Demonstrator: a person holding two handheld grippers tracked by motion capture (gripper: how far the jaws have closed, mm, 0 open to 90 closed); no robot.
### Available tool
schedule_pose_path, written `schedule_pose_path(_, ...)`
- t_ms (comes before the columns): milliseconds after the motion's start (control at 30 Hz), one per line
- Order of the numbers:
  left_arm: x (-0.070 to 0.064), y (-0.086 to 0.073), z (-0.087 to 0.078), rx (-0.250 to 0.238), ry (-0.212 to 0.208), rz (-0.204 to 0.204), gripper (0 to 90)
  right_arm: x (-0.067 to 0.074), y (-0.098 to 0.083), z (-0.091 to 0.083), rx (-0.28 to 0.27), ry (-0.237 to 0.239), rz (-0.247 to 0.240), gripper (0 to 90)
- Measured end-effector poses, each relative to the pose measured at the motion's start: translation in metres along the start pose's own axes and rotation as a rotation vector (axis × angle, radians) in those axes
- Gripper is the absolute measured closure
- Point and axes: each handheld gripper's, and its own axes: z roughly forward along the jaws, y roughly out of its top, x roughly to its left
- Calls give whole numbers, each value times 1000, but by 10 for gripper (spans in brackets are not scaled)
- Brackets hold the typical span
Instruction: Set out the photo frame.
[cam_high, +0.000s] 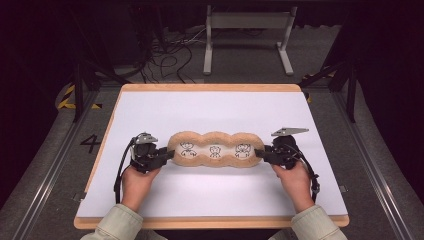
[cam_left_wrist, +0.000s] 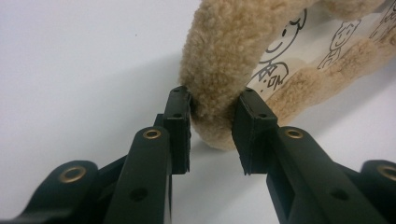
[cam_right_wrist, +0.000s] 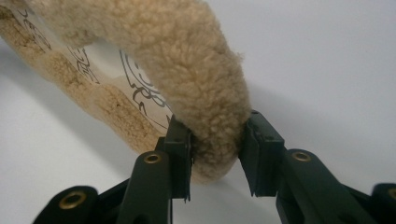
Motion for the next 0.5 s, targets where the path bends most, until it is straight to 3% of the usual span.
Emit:
schedule_pose_path(233,1,-1,-3,-13,-24,9,606,-5,-4,-3,-23,38,12,609)
schedule_pose_path(500,-7,-5,-26,-80,-25,48,443,-8,-4,-20,-86,28,-23,402)
